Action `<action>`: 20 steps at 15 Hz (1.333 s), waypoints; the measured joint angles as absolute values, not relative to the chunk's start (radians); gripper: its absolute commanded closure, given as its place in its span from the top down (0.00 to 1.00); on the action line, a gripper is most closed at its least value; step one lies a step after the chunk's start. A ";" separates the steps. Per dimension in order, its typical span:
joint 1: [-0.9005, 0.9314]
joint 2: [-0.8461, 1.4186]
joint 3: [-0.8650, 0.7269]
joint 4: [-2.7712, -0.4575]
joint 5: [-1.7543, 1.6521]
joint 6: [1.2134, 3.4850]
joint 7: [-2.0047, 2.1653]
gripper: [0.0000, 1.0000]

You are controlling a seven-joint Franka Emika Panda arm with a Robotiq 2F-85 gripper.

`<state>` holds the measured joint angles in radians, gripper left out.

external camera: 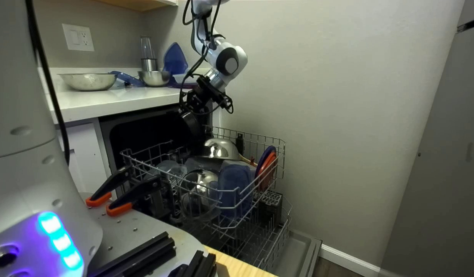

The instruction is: Remove the black lunchbox from the dishwasher and put it on the counter

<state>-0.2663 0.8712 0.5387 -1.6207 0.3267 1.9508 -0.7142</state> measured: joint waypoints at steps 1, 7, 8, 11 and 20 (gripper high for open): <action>-0.261 0.860 0.522 -1.610 0.338 1.920 -0.723 0.01; -0.187 0.813 0.415 -1.587 0.381 1.933 -0.743 0.01; -0.167 0.801 0.397 -1.591 0.382 1.982 -0.743 0.01; -0.119 0.747 0.372 -1.614 0.385 2.114 -0.739 0.01; -0.039 0.534 0.329 -1.682 0.383 2.465 -0.648 0.01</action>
<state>-0.0392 0.5343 0.3286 -1.6817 0.3834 2.4651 -0.6479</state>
